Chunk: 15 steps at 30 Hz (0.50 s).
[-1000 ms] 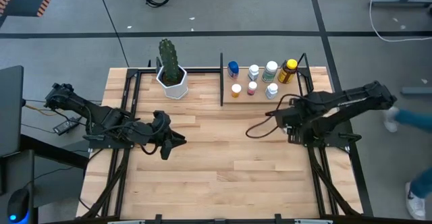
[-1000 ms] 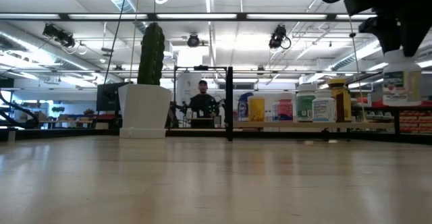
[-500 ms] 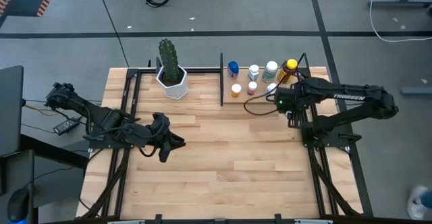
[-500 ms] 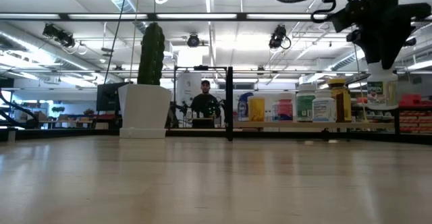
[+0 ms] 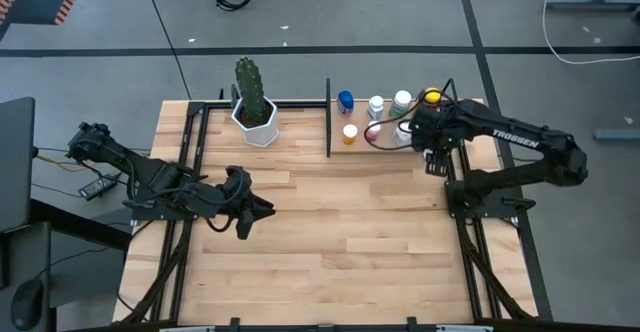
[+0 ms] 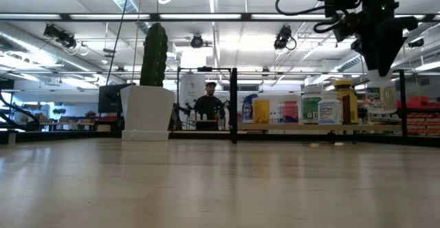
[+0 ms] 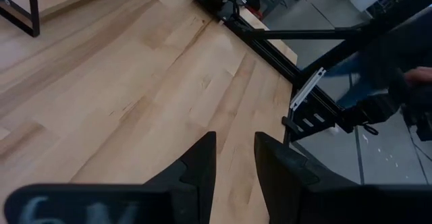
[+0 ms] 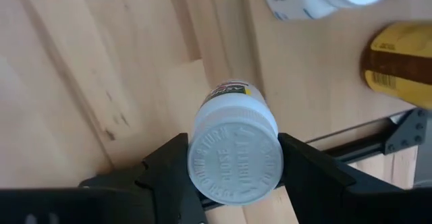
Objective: Pick and place medicine bottles onto shelf by color
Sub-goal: Put the white green pill bottle on the shelf
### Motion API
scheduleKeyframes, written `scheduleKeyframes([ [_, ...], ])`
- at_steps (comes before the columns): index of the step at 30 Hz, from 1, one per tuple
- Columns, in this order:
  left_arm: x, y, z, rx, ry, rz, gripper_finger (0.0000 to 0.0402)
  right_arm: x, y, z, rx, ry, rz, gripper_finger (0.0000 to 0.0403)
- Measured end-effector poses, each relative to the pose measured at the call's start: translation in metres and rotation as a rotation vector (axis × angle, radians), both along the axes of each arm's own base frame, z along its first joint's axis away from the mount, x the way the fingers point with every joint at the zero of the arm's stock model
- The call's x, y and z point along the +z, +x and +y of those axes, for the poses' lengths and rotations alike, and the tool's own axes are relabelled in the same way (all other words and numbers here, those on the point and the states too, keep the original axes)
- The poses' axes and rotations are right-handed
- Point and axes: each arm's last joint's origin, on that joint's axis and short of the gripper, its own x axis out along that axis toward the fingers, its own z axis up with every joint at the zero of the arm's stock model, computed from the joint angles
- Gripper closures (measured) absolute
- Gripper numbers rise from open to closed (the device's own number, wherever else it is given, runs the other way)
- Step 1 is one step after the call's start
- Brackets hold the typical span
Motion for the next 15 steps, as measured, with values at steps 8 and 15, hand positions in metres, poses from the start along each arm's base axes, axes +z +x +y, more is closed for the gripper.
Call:
scheduleKeyframes([
  [8, 0.0, 0.0, 0.0, -0.002, -0.001, 0.0, 0.0294, 0.0, -0.006, -0.015, -0.043, -0.006, -0.002, 0.0184],
  [15, 0.0, 0.0, 0.0, 0.002, -0.012, 0.0, 0.0294, -0.014, 0.004, -0.037, -0.081, 0.01, 0.042, 0.0184],
])
